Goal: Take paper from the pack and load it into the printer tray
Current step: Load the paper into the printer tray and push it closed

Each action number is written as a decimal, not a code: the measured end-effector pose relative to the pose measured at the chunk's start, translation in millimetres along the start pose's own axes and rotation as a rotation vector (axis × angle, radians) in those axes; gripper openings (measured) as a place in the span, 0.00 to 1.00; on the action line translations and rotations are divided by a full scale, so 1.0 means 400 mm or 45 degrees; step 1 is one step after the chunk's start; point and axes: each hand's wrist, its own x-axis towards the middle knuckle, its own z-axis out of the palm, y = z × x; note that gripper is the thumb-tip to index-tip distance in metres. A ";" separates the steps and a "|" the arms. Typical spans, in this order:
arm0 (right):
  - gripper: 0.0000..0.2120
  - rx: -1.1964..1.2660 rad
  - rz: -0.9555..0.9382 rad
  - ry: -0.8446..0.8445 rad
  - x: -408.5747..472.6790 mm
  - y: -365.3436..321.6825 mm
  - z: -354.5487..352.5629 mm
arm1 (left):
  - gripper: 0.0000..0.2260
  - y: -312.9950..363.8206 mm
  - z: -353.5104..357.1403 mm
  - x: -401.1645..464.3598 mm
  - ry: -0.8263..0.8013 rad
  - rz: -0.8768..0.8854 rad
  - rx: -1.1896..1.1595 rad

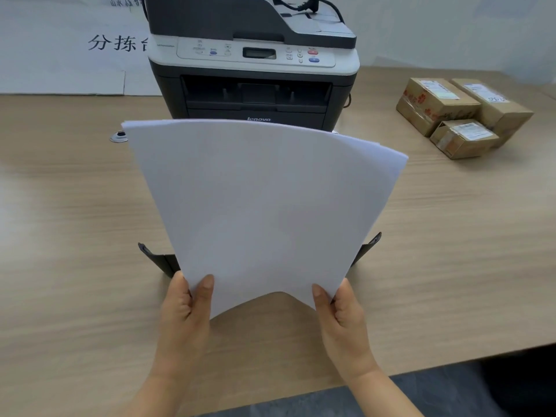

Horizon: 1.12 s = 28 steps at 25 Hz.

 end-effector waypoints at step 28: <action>0.15 -0.209 -0.047 0.038 0.074 -0.090 -0.068 | 0.07 0.071 -0.006 0.016 0.001 -0.212 0.143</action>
